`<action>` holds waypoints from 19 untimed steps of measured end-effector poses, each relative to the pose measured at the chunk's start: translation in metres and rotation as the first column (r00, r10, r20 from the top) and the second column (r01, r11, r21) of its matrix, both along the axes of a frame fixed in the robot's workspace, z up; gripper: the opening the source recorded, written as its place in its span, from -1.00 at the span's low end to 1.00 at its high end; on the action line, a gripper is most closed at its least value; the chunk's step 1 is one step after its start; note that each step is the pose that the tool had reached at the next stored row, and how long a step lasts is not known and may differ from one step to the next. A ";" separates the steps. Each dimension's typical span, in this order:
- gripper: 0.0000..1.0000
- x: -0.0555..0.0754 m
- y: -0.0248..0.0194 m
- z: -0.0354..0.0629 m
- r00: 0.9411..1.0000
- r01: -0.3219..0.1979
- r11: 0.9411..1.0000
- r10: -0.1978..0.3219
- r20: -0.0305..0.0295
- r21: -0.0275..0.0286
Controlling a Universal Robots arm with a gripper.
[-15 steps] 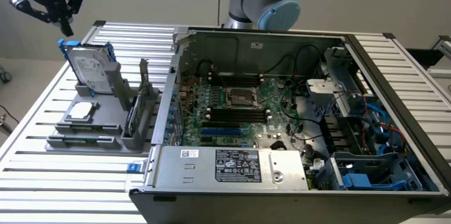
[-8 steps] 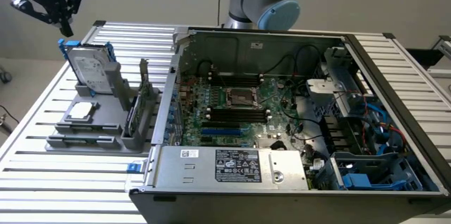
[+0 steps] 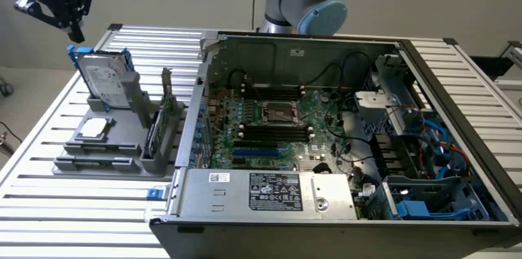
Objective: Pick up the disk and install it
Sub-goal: 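Pick up the disk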
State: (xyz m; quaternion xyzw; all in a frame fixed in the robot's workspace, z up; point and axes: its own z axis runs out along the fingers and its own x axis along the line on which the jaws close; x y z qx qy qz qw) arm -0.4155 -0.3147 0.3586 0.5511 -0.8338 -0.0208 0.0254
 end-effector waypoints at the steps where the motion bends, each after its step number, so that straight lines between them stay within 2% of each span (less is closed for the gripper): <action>1: -0.79 0.000 0.0001 0.0000 1.000 -0.016 1.000 0.016 0.000 0.000; 3: -0.79 0.000 0.0004 -0.0002 0.999 -0.043 0.999 0.043 0.001 0.001; 5: -0.79 0.000 0.0009 -0.0004 0.998 -0.065 0.998 0.065 0.004 0.001; 8: -0.79 0.000 0.0019 -0.0009 0.996 -0.090 0.996 0.090 0.015 0.003; 10: -0.79 0.000 0.0023 -0.0011 0.994 -0.106 0.994 0.106 0.021 0.006; 15: -0.79 0.000 0.0030 -0.0012 0.987 -0.157 0.987 0.156 0.023 0.018; 19: -0.79 0.000 0.0036 -0.0014 0.980 -0.199 0.980 0.199 0.024 0.024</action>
